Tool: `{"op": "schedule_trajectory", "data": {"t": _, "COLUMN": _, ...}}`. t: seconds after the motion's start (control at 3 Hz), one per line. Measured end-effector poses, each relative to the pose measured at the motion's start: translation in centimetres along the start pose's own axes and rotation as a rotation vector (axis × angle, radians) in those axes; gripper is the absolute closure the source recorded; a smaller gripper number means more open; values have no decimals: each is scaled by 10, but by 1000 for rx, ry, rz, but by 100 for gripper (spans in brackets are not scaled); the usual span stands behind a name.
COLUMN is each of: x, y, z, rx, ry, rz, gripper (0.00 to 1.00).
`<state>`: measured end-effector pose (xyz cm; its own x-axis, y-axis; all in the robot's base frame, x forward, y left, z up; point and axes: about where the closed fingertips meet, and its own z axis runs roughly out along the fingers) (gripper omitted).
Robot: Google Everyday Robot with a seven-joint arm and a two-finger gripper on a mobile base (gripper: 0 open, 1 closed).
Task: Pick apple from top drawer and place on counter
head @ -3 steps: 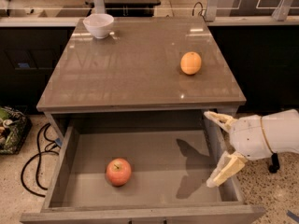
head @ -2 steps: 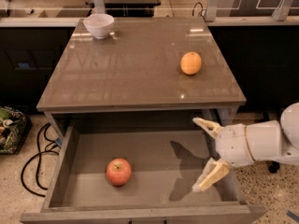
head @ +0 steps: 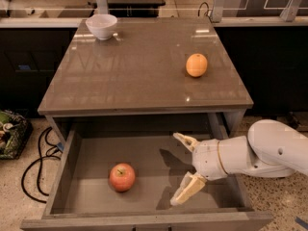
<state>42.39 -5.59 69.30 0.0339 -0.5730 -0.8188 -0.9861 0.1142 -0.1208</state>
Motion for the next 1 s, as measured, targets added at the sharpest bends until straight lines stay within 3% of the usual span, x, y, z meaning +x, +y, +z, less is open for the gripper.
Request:
{"op": "schedule_trajectory", "data": {"t": 0.33, "x": -3, "y": -3, "z": 9, "rx": -8, "ry": -5, "rz": 1, "gripper": 0}}
{"op": "schedule_trajectory", "data": {"t": 1.0, "x": -16, "y": -10, "z": 61, "rx": -20, "ry": -96, "rz": 22, "gripper": 0}}
